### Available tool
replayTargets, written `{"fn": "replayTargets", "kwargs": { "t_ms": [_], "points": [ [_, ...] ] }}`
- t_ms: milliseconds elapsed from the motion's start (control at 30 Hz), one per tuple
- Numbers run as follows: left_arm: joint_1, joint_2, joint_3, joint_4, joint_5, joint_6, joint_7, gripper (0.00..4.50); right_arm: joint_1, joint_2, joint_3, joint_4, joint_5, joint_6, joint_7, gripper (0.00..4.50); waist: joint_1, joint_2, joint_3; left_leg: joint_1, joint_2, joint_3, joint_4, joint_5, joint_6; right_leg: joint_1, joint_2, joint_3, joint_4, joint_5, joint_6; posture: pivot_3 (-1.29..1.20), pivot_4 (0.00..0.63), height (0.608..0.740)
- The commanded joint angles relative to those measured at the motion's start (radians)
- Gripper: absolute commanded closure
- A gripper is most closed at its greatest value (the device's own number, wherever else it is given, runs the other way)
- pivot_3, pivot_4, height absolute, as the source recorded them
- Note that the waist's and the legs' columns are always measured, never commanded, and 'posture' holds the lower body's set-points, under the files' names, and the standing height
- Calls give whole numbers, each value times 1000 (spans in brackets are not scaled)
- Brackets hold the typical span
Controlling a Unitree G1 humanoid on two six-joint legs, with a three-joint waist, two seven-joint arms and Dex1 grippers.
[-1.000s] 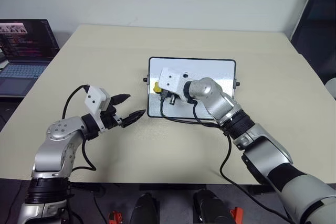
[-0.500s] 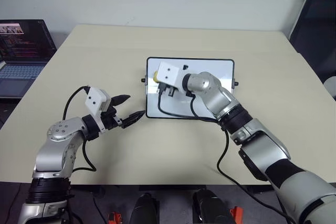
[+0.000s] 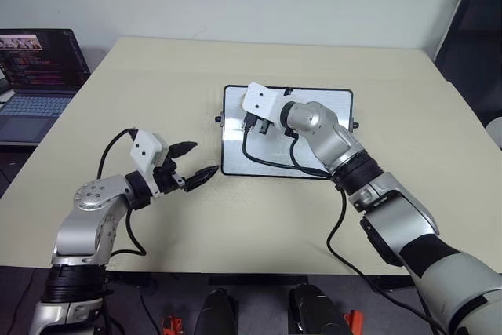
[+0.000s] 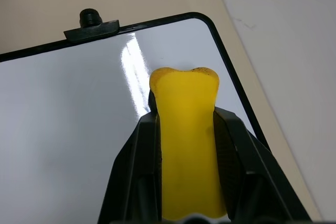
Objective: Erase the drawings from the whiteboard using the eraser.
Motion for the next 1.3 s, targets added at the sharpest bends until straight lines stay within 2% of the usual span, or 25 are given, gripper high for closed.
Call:
{"fn": "replayTargets", "kwargs": {
  "t_ms": [33, 333, 433, 567, 700, 800, 933, 1000, 1100, 1300],
  "points": [
    [-26, 1, 5, -14, -6, -8, -6, 0, 56, -34, 25, -34, -13, 64, 100, 3486, 0, 0, 0, 0, 0, 0, 0, 0, 0, 0, 0, 0, 0, 0, 0, 0, 150, 740],
    [-51, -6, -6, -23, -13, 10, -6, 0, 77, -45, -10, -89, -4, 97, 123, 3486, 1, 0, 0, 1, 0, 0, 1, 0, 0, 2, 0, 0, 0, -1, -1, 0, 150, 740],
    [-61, -12, -10, -35, -18, 22, -4, 0, 109, -41, -49, -163, 36, 123, 129, 3486, 2, 0, 0, 1, 0, 0, 1, 0, 0, 2, 0, 0, 0, -1, -1, 0, 150, 740],
    [-120, -21, -66, -96, -38, 61, -32, 0, 300, -57, -242, -610, 162, 321, 115, 3486, 15, 0, 0, -1, 0, -1, 0, 0, 0, 1, 0, -1, -1, 1, 2, 0, 150, 740],
    [-177, -27, -121, -122, -38, 80, -68, 0, 473, -105, -361, -936, 199, 523, 92, 3486, 26, 1, 1, -4, 0, -1, 0, -1, -1, -1, 0, -1, 0, 1, 2, 0, 150, 740],
    [-214, -31, -152, -120, -38, 82, -100, 0, 573, -150, -430, -1108, 211, 651, 64, 3486, 27, 1, 1, -3, 0, -1, -1, -1, -2, -1, 0, -2, -1, -1, 2, 0, 150, 740],
    [-300, -67, -245, -71, -2, 54, -167, 0, 738, -111, -682, -1333, 293, 888, 31, 3486, 28, 1, 1, -3, -1, -2, 0, -1, -2, -1, 0, -2, 0, -3, 4, 0, 150, 740],
    [-342, -90, -306, -36, 33, 11, -215, 0, 841, -161, -716, -1357, 294, 914, 32, 3487, 28, 1, 1, -2, -1, -1, 0, -1, -2, 0, 0, -1, -1, -3, 4, 0, 150, 740],
    [-420, -142, -378, 42, 70, -42, -280, 0, 929, -172, -728, -1331, 300, 925, -10, 3487, 25, 1, 1, -1, -2, 0, 1, -1, -2, 2, -1, 0, -2, -5, 1, 0, 150, 740],
    [-552, -242, -470, 206, 128, -138, -400, 0, 932, -103, -736, -1137, 311, 820, -133, 3487, 11, 1, 1, 1, -2, 1, 2, -1, -1, 2, 0, 2, -1, -3, 1, 0, 150, 740]
  ]
}}
